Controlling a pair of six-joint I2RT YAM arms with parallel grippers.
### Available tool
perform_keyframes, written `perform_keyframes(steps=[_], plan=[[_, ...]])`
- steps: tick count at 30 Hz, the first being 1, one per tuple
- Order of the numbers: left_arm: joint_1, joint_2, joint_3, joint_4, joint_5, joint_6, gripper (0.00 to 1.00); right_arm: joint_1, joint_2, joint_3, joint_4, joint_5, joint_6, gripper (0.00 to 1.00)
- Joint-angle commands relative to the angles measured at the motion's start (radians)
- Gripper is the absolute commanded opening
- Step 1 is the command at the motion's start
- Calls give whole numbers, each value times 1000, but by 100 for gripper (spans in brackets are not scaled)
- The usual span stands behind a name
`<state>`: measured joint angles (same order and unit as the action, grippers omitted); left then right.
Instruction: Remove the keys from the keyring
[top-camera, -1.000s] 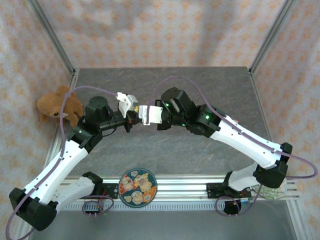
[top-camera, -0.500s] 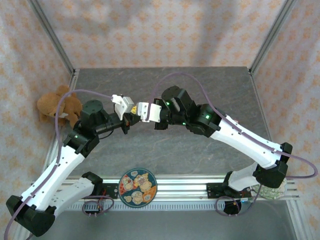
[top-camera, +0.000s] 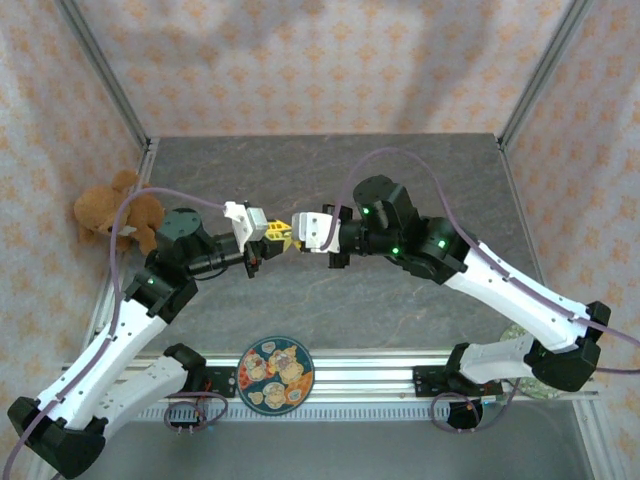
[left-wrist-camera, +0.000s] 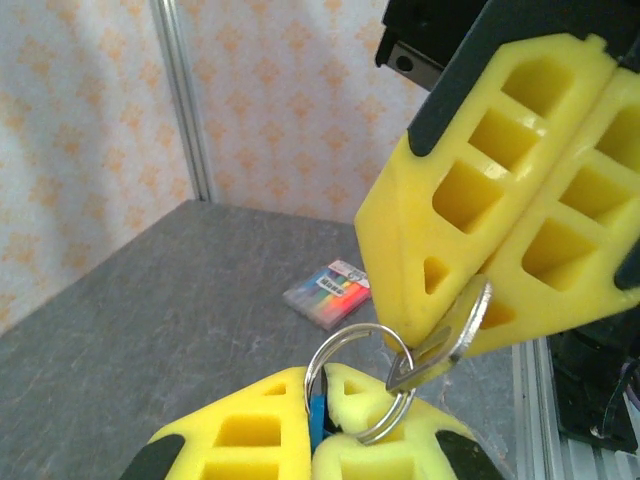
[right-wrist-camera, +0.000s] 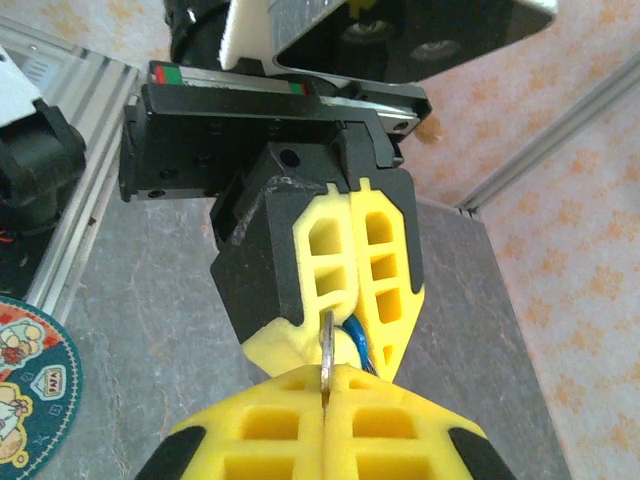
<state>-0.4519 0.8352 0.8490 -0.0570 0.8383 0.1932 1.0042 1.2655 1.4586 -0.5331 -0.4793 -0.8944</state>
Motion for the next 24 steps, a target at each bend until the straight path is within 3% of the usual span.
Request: perform_keyframes(steps=[1,13,20,24], plan=[[4,22,18,166,-82,16,0,64,20,-5,-131,-366,-29,0],[12,45,57,137,-77,5,0,106,-23,-21,-244,-330,-43,0],[12,46,43,175,-71,-3,0,85,-120,-121,-8,-251,115,0],[10,42,30,202,-69,-18,0,83,-126,-176,183,-122,266,0]])
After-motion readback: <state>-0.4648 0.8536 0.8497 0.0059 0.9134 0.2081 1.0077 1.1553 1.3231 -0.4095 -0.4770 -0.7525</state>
